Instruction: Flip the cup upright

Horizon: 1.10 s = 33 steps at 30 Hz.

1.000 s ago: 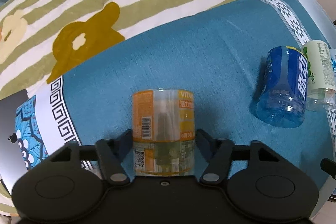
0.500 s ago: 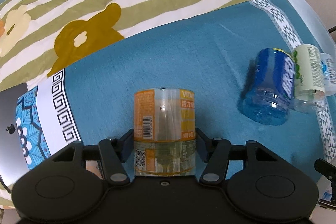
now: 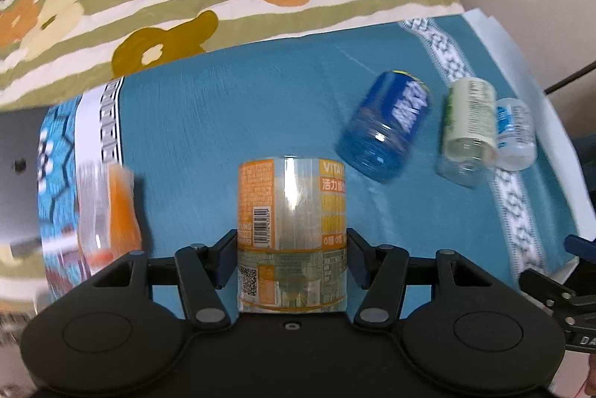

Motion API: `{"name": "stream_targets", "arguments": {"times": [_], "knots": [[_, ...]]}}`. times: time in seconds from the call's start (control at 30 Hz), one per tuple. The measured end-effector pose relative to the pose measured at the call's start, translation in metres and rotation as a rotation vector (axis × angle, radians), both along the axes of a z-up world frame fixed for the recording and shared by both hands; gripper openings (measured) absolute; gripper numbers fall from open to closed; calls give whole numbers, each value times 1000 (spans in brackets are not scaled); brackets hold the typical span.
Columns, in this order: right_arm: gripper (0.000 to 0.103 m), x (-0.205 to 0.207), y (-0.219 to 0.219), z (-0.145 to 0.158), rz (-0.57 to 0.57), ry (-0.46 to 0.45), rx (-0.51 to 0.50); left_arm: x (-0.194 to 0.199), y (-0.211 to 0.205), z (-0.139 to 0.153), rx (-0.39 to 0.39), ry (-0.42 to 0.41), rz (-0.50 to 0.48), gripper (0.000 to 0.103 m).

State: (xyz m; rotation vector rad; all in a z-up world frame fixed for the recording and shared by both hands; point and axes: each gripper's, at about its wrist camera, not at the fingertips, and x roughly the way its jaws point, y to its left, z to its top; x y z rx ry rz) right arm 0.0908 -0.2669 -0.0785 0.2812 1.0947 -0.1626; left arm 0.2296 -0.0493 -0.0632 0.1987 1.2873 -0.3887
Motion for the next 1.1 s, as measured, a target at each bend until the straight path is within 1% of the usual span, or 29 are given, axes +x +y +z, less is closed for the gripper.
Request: {"name": "stream_targets", "arguments": {"times": [0.13,0.23,0.37,0.47,0.63,0.73,1.0,1.1], "knots": [[103,-15,-7,9,54,-34,-4,-35,-3,9,-36,-8,74,63],[103,-24,-9,14,108,-55,-8,-57,-7,4,-58,4,132,63],[103,-33,-12,12,177,-63,-9,-78,-11,-13,-76,33,208,63],[103,-37,-12,4,217,-45,-16,-84,-14,-31,-79,63,253,63],[103,-41,-15,-14,231,-2,-6,-78,-17,-57,-65,99,280,63],[103,-42,-15,-24,223,19,-1,-74,-19,-66,-46,98,275,63],[103,-46,-13,-37,176,44,30,-70,-20,-76,-28,124,251,64],[103,-47,-11,-38,172,47,29,-70,-23,-77,-19,117,235,65]]}}
